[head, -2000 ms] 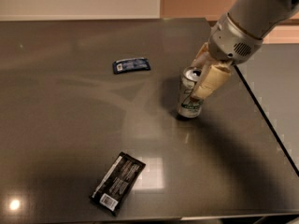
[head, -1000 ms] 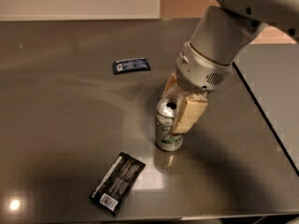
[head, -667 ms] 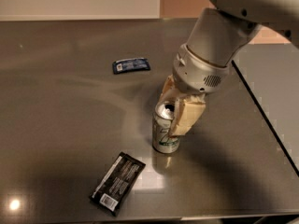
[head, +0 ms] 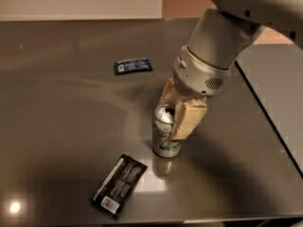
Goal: Move 7up can near rxbar chocolate
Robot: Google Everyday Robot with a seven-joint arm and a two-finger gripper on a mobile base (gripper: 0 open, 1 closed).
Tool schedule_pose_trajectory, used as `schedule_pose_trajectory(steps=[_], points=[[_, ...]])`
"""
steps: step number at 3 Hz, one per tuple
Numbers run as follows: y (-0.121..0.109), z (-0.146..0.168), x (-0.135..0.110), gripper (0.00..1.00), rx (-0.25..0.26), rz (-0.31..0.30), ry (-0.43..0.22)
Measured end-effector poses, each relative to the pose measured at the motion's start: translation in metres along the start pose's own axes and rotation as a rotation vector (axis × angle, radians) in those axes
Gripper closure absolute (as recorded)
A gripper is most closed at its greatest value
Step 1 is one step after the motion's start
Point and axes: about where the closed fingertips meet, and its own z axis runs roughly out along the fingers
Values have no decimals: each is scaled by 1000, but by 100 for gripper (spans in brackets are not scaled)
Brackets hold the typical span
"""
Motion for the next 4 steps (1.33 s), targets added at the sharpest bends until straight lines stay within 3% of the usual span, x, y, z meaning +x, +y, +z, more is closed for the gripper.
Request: schedule_pose_trajectory(steps=[1,2,4], points=[[10,-2,-29,86,12,-96,-24],[15,-4,-46,62,24,-157,-32],[14,10,-45,16,25,-185,23]])
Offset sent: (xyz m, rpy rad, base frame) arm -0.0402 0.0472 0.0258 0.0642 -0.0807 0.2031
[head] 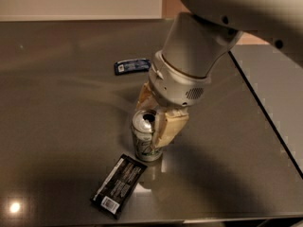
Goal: Move 7up can near rxbar chocolate
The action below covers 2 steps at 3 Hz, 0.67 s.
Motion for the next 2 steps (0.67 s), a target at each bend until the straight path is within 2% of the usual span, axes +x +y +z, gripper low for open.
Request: schedule_pose_trajectory(steps=[1,2], points=[[-2,4,5,0,-12,11,5],[-2,4,5,0,-12,11,5]])
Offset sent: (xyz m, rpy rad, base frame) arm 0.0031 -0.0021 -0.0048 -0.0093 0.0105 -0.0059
